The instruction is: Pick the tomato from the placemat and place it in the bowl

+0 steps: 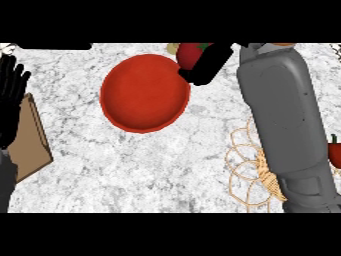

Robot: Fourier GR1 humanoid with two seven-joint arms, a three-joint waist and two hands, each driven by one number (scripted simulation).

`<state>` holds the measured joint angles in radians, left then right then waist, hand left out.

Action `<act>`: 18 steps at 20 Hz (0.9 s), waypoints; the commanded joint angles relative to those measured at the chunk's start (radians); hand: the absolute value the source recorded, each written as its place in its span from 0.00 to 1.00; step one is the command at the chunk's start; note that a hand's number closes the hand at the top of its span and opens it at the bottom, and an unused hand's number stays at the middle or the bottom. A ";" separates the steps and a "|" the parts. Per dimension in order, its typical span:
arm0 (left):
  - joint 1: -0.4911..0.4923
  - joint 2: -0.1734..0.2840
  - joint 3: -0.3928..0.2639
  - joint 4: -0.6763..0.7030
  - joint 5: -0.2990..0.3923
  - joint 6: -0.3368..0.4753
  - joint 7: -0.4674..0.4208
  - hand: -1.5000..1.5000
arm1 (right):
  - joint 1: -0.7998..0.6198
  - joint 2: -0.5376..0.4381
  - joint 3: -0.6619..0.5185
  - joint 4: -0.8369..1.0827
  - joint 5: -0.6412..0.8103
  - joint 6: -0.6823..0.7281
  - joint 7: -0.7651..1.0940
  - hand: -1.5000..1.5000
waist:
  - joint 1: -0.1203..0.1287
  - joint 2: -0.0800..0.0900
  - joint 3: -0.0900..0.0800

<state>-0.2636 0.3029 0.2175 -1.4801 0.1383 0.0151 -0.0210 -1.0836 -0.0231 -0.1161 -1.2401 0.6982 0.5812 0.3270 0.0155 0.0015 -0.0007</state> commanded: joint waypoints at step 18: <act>-0.044 -0.015 -0.027 -0.015 0.004 -0.017 0.046 0.50 | 0.000 0.023 0.353 0.652 -0.260 -0.660 -0.068 0.00 | 0.058 0.014 0.001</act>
<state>-0.3053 0.2809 0.1874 -1.4771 0.1262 0.0107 -0.0017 -1.1091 -0.0003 0.2207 -0.6654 0.5436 0.0077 0.3188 0.0611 0.0129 -0.0004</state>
